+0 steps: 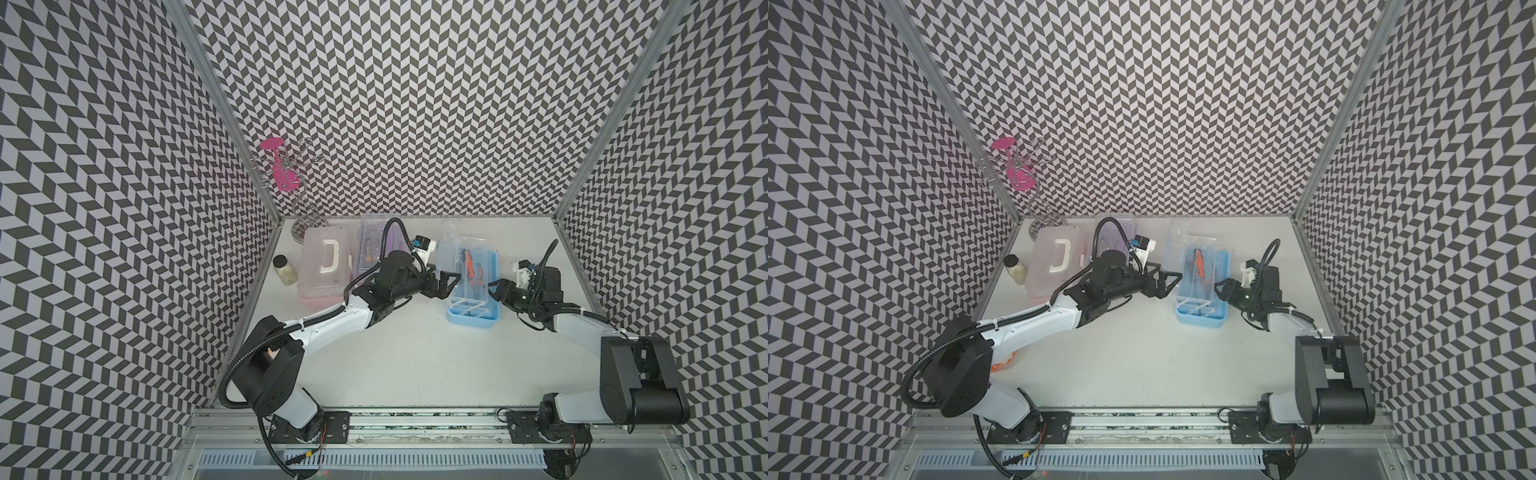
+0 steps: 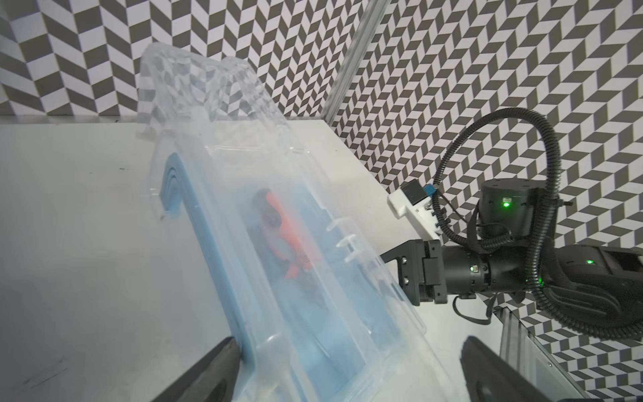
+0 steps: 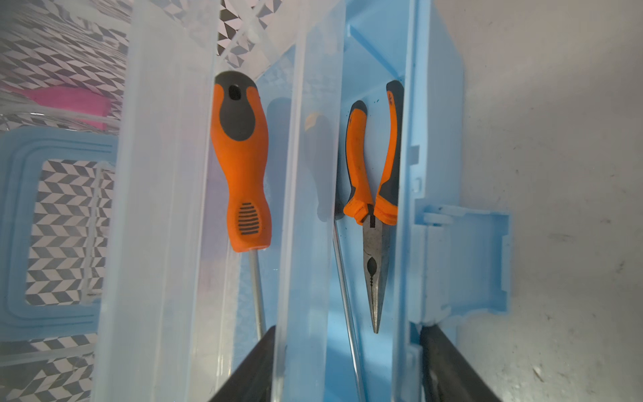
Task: Close toolboxes
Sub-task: Close the toolbox lid.
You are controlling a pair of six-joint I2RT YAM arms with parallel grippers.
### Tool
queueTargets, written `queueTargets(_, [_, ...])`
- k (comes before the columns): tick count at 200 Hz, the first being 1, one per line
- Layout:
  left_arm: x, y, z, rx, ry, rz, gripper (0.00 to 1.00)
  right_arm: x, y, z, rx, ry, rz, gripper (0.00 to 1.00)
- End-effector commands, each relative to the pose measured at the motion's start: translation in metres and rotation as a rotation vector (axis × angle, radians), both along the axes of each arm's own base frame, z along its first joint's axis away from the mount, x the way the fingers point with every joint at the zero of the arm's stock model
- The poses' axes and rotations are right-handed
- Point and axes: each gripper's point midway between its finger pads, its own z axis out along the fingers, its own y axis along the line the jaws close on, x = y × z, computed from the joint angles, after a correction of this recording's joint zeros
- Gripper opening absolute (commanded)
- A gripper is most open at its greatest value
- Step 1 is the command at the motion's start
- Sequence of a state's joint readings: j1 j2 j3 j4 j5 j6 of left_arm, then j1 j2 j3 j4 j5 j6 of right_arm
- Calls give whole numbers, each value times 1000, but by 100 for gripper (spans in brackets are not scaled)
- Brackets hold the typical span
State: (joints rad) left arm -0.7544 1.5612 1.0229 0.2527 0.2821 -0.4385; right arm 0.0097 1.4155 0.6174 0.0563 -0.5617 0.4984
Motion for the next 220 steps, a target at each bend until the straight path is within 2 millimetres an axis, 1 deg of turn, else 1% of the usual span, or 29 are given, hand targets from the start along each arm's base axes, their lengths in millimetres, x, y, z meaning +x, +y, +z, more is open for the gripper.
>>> queueTargets(1, [-1, -15, 11, -14, -34, -26, 99, 9, 13, 16, 28, -59, 46, 60])
queueTargets(44, [-11, -40, 3, 18, -30, -73, 99, 11, 16, 19, 32, -68, 50, 60])
queueTargets(87, [-16, -52, -3, 40, -22, -91, 99, 12, 17, 21, 36, -73, 50, 60])
queueTargets(135, [-11, -50, -5, 70, -37, -65, 99, 11, 17, 22, 26, -76, 47, 60])
queueTargets(180, [-2, -43, -15, 119, -27, -21, 99, 12, 5, 28, -36, -87, -6, 62])
queueTargets(198, [3, -37, -19, 133, -20, 2, 99, 13, -5, 30, -77, -88, -54, 62])
queueTargets(220, [10, -29, -26, 148, -8, 32, 99, 12, -29, 35, -173, -103, -164, 62])
